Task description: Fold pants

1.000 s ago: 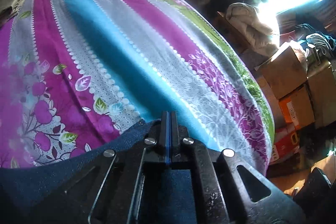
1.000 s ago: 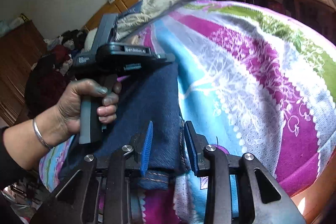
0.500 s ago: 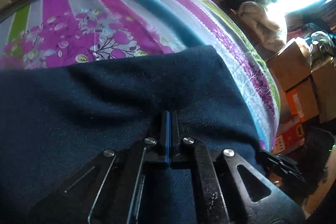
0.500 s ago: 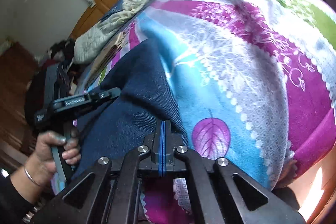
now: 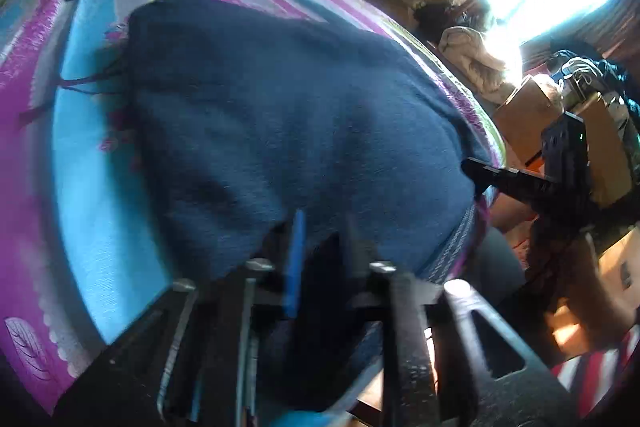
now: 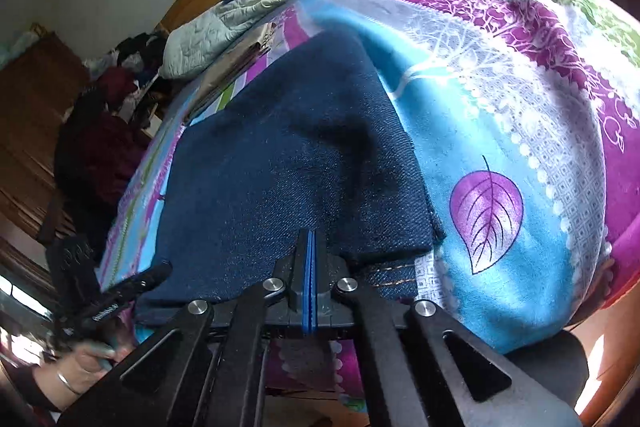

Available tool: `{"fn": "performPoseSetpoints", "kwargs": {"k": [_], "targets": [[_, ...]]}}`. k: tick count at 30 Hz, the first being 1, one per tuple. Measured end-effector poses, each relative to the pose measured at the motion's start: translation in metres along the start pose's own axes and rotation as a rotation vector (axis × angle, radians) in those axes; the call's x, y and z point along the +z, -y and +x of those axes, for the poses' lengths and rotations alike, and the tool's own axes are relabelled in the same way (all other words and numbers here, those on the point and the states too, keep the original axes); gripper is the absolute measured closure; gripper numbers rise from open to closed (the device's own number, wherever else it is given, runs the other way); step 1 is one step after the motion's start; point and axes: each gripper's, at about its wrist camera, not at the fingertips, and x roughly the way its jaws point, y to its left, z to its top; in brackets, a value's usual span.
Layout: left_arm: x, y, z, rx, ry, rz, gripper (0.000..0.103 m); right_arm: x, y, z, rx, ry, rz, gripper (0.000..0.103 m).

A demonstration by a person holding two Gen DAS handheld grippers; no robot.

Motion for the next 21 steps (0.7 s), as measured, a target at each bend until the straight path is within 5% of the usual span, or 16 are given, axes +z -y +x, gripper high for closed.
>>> {"fn": "performPoseSetpoints", "kwargs": {"k": [2, 3, 6, 7, 10, 13, 14, 15, 16, 17, 21], "targets": [[0.007, -0.025, 0.001, -0.1, -0.012, -0.16, 0.101, 0.013, -0.026, -0.006, -0.07, 0.03, -0.101, 0.096], [0.013, -0.027, 0.001, -0.093, -0.015, -0.196, 0.102, 0.018, -0.043, -0.012, -0.062, 0.056, -0.173, 0.092], [0.046, -0.026, -0.013, -0.077, 0.096, -0.141, 0.092, 0.05, -0.082, -0.001, 0.007, 0.071, -0.282, 0.092], [0.066, -0.034, -0.011, -0.078, 0.132, -0.141, 0.08, 0.066, -0.092, 0.014, 0.01, 0.06, -0.298, 0.092], [0.112, -0.053, 0.005, -0.058, 0.199, -0.162, 0.074, 0.113, -0.105, 0.067, -0.017, 0.038, -0.325, 0.092], [0.143, -0.076, 0.043, 0.03, 0.165, -0.206, 0.072, 0.149, -0.09, 0.121, -0.099, -0.026, -0.296, 0.092], [0.139, -0.093, 0.055, 0.048, 0.117, -0.218, 0.066, 0.158, -0.076, 0.137, -0.117, -0.052, -0.264, 0.103], [0.136, -0.102, 0.075, 0.076, 0.056, -0.227, 0.066, 0.161, -0.063, 0.14, -0.079, -0.041, -0.252, 0.103], [0.129, -0.109, 0.091, 0.102, 0.006, -0.223, 0.083, 0.166, -0.054, 0.143, -0.055, -0.022, -0.234, 0.103], [0.125, -0.111, 0.092, 0.138, 0.055, -0.187, 0.096, 0.17, -0.049, 0.144, -0.078, -0.016, -0.214, 0.103], [0.127, -0.122, 0.093, 0.137, 0.037, -0.24, 0.101, 0.176, -0.05, 0.136, -0.168, 0.004, -0.207, 0.103]]}}
